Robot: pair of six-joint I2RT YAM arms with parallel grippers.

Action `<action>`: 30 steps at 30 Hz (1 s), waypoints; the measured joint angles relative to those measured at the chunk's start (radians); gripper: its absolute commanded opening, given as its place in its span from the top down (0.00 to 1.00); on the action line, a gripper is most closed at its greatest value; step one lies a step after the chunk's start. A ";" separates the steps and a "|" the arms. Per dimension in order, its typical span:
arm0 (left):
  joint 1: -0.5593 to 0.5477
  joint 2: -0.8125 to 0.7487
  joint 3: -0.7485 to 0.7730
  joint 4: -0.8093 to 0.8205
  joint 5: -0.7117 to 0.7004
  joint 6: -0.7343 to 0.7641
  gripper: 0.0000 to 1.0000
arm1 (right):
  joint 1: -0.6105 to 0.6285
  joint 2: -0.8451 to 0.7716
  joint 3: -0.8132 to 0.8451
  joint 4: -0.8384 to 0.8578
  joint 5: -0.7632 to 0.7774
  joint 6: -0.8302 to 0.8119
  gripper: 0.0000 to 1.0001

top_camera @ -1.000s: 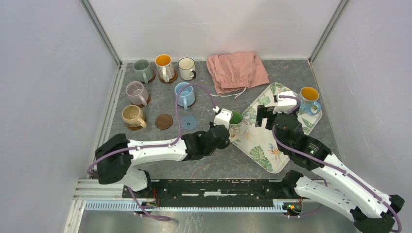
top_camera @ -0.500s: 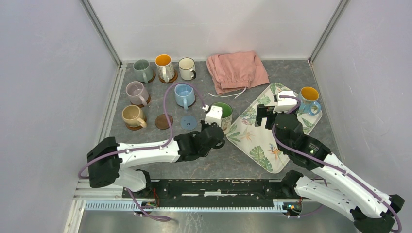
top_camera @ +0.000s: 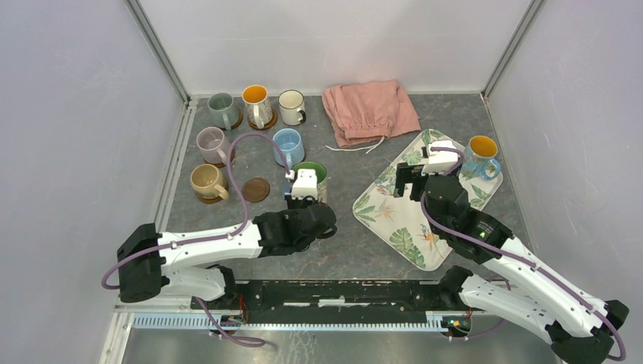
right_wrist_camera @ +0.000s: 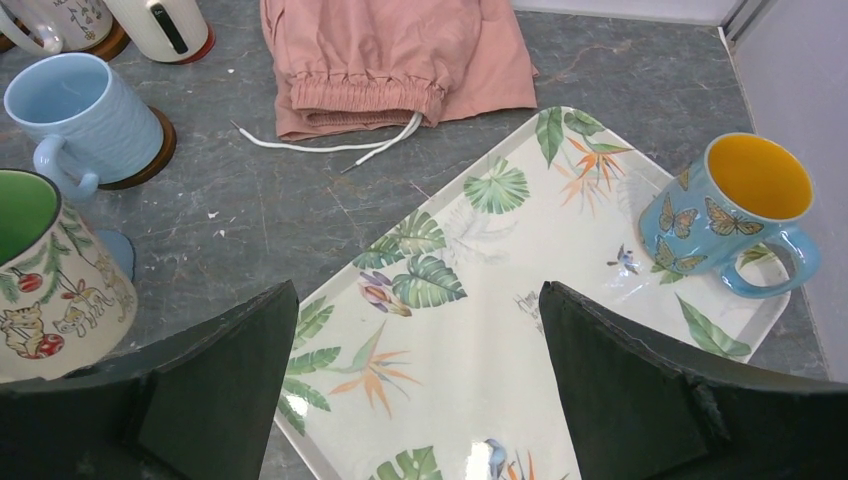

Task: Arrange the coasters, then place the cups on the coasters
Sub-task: Pick up the cup from the tray, then place the cup on the coaster.

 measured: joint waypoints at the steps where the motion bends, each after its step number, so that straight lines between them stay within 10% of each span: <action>1: 0.002 -0.007 -0.001 -0.018 -0.009 -0.014 0.98 | 0.000 0.000 0.000 0.002 -0.003 0.000 0.02; 15: 0.208 -0.146 -0.095 -0.142 -0.044 -0.132 0.98 | 0.000 0.002 0.000 0.003 -0.021 -0.007 0.02; 30: 0.499 -0.183 -0.208 0.096 -0.019 -0.002 0.98 | 0.000 0.011 -0.001 0.005 -0.074 -0.012 0.02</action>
